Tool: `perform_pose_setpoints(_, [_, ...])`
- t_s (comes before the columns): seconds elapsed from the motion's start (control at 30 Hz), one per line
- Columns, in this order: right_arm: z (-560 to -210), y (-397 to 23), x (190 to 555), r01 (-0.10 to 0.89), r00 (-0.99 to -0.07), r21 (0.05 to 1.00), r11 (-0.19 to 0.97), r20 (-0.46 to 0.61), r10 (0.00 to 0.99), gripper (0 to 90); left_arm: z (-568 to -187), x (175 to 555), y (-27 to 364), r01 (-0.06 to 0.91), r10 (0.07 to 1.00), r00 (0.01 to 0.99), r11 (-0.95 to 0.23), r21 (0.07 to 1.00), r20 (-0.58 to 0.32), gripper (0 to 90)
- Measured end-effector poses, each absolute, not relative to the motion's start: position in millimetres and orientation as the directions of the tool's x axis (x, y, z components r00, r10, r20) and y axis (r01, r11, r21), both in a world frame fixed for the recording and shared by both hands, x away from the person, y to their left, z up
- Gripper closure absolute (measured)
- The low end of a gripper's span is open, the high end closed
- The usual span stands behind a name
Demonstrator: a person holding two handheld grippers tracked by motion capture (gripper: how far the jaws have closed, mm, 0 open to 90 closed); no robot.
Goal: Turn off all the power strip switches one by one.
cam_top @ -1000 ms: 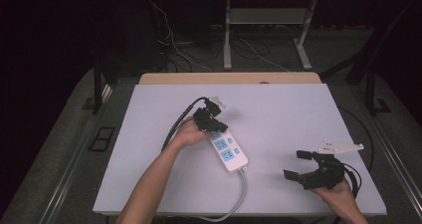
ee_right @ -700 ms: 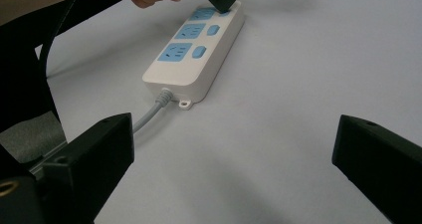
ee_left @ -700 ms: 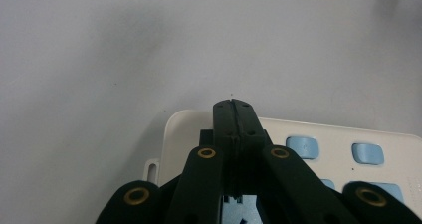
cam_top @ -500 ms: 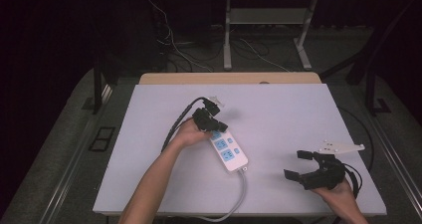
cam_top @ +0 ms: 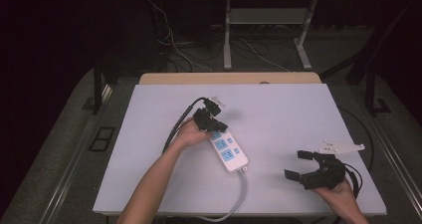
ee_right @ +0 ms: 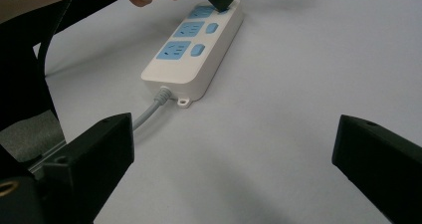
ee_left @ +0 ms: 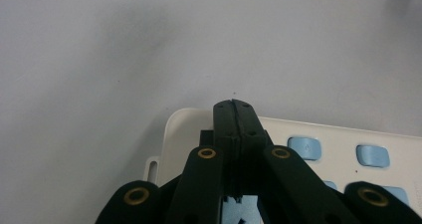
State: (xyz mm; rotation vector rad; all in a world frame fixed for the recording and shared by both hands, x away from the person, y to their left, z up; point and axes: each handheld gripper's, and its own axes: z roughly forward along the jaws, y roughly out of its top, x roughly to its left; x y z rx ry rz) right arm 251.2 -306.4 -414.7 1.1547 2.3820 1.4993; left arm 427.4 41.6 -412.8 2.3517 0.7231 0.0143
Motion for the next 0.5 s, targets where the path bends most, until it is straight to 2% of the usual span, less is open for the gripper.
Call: perform_pose_setpoints(0.5, [-415,-306,252,0.544,-0.708,0.807,0.229,0.296,0.641,2.8,-403,413,44,0.443,0.485,0.866,-0.636,0.631,-0.119,89.1])
